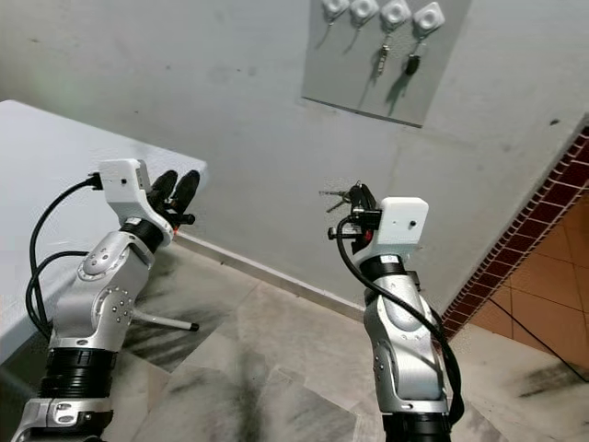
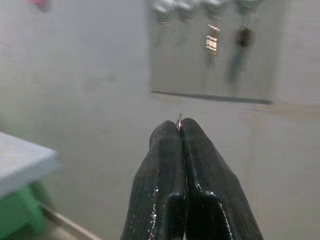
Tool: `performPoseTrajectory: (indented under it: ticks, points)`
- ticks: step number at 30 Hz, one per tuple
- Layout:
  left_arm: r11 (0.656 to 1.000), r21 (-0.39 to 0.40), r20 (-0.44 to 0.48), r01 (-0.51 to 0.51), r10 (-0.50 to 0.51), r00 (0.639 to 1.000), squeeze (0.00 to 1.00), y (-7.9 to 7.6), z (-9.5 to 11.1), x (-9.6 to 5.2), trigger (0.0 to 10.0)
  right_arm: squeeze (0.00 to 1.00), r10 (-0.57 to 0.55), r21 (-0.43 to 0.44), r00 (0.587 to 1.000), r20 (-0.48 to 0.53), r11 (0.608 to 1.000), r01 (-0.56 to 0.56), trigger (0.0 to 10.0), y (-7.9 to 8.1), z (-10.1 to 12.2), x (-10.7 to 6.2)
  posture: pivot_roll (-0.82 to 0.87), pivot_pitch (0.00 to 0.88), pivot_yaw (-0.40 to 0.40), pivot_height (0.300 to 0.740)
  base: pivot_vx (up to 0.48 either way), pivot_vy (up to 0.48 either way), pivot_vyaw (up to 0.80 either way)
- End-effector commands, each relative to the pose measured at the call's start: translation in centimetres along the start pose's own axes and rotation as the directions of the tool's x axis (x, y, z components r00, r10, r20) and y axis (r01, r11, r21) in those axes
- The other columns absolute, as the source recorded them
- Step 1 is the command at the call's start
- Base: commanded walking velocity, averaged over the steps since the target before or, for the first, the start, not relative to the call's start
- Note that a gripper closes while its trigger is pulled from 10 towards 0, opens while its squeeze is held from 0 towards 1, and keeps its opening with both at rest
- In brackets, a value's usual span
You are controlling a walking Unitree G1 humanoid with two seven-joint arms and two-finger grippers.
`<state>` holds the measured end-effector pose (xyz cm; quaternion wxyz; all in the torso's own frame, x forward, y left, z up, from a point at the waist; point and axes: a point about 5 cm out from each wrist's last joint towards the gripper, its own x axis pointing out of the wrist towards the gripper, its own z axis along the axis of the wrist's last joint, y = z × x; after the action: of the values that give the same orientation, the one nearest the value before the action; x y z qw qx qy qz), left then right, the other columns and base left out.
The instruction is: Hang keys on a hook
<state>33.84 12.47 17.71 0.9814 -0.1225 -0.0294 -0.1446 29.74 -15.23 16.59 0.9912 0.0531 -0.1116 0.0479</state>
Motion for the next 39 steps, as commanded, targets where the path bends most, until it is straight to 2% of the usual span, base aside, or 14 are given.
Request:
performPoseTrajectory:
  ticks: [1, 11, 28, 34, 39]
  points:
    - [1.000, 0.016, 0.018, -0.010, 0.010, 1.000, 0.00, 0.36, 0.74, 0.03, 10.0, 0.00, 0.014, 0.010, 0.999, 0.029, 1.000, -0.015, 10.0, 0.37, 0.69, 0.36, 0.12, 0.024, -0.022, 0.740, 0.319, 0.000, 0.00]
    - [1.000, -0.008, 0.020, -0.017, 0.018, 1.000, 0.00, 0.37, 0.64, -0.02, 10.0, 0.00, 0.035, 0.010, 0.999, 0.026, 0.999, -0.035, 10.0, 0.67, 0.62, 0.39, 0.12, 0.012, -0.032, 0.740, 0.397, 0.000, 0.00]
    - [1.000, -0.018, 0.020, -0.015, 0.015, 1.000, 0.00, 0.18, 0.52, 0.07, 10.0, 0.00, 0.046, 0.004, 0.999, 0.021, 0.999, -0.046, 10.0, 0.69, 0.56, 0.32, 0.12, 0.007, -0.033, 0.740, 0.379, 0.261, 0.00]
    - [1.000, -0.013, 0.019, -0.013, 0.013, 1.000, 0.00, 0.17, 0.52, 0.05, 10.0, 0.00, 0.047, 0.003, 0.999, 0.019, 0.999, -0.047, 10.0, 0.72, 0.54, 0.29, 0.12, 0.009, -0.033, 0.740, 0.369, 0.291, 0.00]
    - [1.000, 0.031, 0.023, -0.005, 0.004, 1.000, 0.00, 0.10, 0.64, 0.00, 10.0, 0.00, 0.048, 0.005, 0.999, 0.018, 0.999, -0.048, 10.0, 0.81, 0.52, 0.25, 0.12, 0.012, -0.032, 0.740, 0.416, 0.000, 0.00]
